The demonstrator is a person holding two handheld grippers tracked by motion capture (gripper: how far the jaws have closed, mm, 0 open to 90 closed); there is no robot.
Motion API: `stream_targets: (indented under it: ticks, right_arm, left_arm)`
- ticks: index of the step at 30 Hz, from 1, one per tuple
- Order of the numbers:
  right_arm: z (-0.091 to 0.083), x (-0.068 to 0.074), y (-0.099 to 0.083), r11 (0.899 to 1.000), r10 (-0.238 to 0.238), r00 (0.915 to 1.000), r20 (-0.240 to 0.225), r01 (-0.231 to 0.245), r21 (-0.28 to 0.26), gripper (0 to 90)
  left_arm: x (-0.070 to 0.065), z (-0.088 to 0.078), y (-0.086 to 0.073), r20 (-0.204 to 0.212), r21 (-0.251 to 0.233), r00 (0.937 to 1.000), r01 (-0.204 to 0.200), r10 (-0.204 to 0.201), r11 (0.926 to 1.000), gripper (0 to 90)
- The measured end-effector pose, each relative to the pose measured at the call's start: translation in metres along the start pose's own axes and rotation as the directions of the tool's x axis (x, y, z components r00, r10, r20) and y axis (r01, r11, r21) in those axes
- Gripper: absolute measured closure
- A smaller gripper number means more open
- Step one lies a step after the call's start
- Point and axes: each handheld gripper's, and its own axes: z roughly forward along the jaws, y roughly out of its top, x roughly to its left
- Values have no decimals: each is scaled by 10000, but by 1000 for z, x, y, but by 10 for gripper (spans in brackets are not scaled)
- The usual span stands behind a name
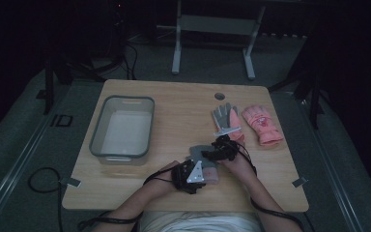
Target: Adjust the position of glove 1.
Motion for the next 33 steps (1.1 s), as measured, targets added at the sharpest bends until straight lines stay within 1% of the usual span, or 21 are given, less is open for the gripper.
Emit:
stream_targets:
  ticks: [2,3,4,5,6,7,8,9,12,13,15,18,20,23,24,25,26,29,33]
  right_arm:
    - [-1,-1,-1,10000,-25,9999,-100,25,-39,388]
    - [-1,-2,-1,10000,-69,9999,-156,69,-39,421]
    - [-2,-2,-2,10000,-95,9996,-271,95,-7,476]
    - [-2,-2,-2,9999,-106,9993,-369,107,2,511]
    - [-2,-1,-2,10000,-52,9983,-579,54,40,597]
    - [-2,-1,-2,10000,-8,9971,-759,12,53,629]
    - [-1,0,-2,10000,-18,9968,-800,21,38,657]
    - [-1,1,-2,10000,59,9961,-875,-52,81,694]
    - [-2,2,-2,9986,529,9937,-988,-517,146,738]
    - [-2,2,-2,9984,558,9938,-957,-549,127,742]
    - [-4,3,-2,9989,460,9946,-933,-457,61,751]
    - [-7,5,0,9996,265,9955,-906,-271,-59,755]
    - [-10,6,2,9996,197,9959,-886,-215,-186,756]
    - [-16,8,8,9991,114,9962,-869,-148,-387,756]
    - [-16,8,8,9991,114,9962,-869,-148,-387,756]
    - [-22,10,17,9983,-22,9962,-872,-29,-583,756]
    - [-24,11,20,9980,-50,9962,-869,-5,-627,756]
    - [-28,15,28,9967,-243,9962,-840,177,-786,756]
    - [-30,19,37,9950,-288,9948,-974,193,-977,755]
  left_arm:
    - [0,-1,2,7,131,10000,-70,70,9999,450]
    - [2,-2,3,44,157,10000,-37,37,9999,476]
    - [3,-3,3,89,152,9999,74,-75,9999,522]
    - [6,-4,4,188,121,9995,263,-265,9996,554]
    - [8,-4,4,238,138,9993,299,-303,9995,599]
    - [9,-5,5,318,203,9990,315,-321,9993,616]
    - [10,-5,6,372,222,9987,337,-345,9992,629]
    - [11,-5,6,374,265,9987,329,-339,9991,641]
    - [10,-6,9,307,369,9990,328,-339,9988,666]
    - [10,-6,9,282,354,9988,382,-392,9986,671]
    - [11,-7,9,327,306,9975,622,-632,9976,682]
    - [15,-11,10,433,405,9957,800,-818,9960,690]
    - [17,-14,11,316,436,9964,772,-786,9961,692]
    - [22,-20,14,253,375,9961,840,-849,9958,695]
    - [22,-20,14,253,375,9961,840,-849,9958,696]
    - [25,-27,17,201,404,9968,764,-773,9963,696]
    - [27,-29,18,218,395,9969,753,-762,9964,696]
    - [31,-38,20,160,379,9974,698,-705,9968,696]
    - [36,-50,20,48,419,9979,648,-651,9970,696]
